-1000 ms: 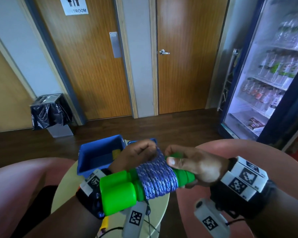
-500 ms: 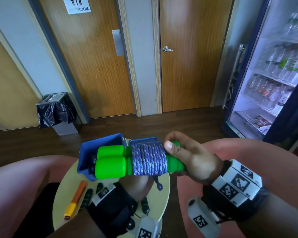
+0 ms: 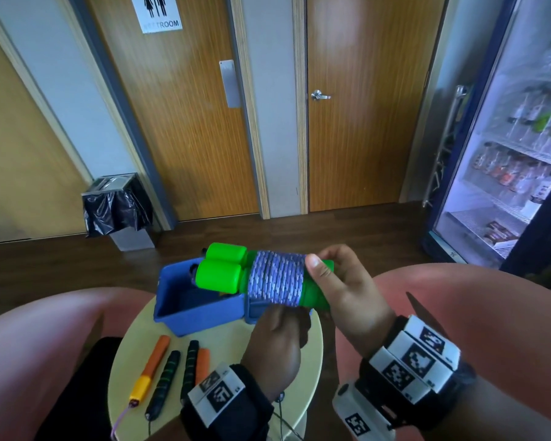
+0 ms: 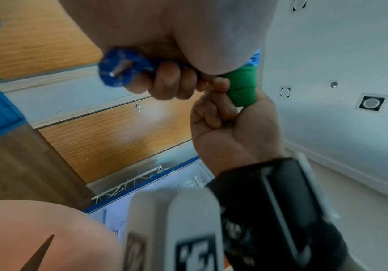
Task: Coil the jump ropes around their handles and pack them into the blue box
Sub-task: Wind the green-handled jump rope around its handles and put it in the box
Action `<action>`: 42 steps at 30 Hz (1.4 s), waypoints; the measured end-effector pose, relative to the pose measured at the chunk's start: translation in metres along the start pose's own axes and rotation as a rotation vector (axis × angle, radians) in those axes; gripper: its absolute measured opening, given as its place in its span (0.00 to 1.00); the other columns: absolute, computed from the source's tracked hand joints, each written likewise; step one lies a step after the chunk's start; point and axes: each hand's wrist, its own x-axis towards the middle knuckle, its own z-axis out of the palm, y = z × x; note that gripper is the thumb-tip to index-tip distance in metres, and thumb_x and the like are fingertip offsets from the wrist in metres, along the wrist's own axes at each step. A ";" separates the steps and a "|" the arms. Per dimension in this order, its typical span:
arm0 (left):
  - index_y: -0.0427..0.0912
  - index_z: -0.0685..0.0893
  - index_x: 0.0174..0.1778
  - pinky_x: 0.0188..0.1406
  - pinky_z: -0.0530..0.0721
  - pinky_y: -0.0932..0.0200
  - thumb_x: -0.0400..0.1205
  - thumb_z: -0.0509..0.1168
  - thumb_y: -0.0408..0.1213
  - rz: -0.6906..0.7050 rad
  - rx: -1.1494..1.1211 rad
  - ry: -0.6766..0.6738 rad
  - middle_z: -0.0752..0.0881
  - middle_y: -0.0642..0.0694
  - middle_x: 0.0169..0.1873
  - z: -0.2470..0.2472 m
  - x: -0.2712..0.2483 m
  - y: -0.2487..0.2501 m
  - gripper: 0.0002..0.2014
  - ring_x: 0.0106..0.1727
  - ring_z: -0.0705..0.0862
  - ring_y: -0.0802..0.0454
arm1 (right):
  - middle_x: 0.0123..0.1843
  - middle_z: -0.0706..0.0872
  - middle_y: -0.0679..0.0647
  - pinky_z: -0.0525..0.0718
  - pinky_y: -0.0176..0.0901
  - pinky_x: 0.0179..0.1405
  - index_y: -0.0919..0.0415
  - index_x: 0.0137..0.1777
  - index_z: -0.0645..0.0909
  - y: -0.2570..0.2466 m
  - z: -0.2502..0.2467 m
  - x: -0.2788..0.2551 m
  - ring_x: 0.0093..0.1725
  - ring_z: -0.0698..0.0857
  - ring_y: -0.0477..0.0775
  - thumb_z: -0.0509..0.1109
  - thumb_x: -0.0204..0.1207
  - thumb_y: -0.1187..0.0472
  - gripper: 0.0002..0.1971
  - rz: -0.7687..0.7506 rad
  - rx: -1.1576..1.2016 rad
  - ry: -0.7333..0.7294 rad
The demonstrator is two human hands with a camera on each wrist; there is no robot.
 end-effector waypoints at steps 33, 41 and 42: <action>0.50 0.79 0.37 0.28 0.67 0.54 0.82 0.60 0.53 0.339 0.760 -0.151 0.80 0.52 0.27 -0.026 -0.002 0.028 0.14 0.31 0.79 0.54 | 0.37 0.82 0.47 0.85 0.53 0.41 0.49 0.52 0.66 0.004 -0.022 -0.006 0.39 0.86 0.53 0.71 0.79 0.44 0.16 -0.089 -0.842 0.011; 0.52 0.76 0.38 0.37 0.78 0.55 0.82 0.66 0.41 0.433 0.494 -0.075 0.78 0.57 0.33 -0.046 0.027 0.023 0.08 0.37 0.78 0.58 | 0.40 0.84 0.51 0.90 0.53 0.40 0.49 0.46 0.71 0.010 -0.028 -0.015 0.38 0.87 0.50 0.73 0.77 0.44 0.15 0.142 -0.859 -0.215; 0.54 0.76 0.38 0.36 0.79 0.53 0.82 0.65 0.44 0.406 0.475 -0.076 0.78 0.57 0.33 -0.046 0.026 0.023 0.08 0.36 0.79 0.56 | 0.42 0.84 0.52 0.91 0.55 0.38 0.49 0.46 0.71 0.010 -0.027 -0.016 0.38 0.88 0.52 0.74 0.76 0.45 0.15 0.182 -0.801 -0.198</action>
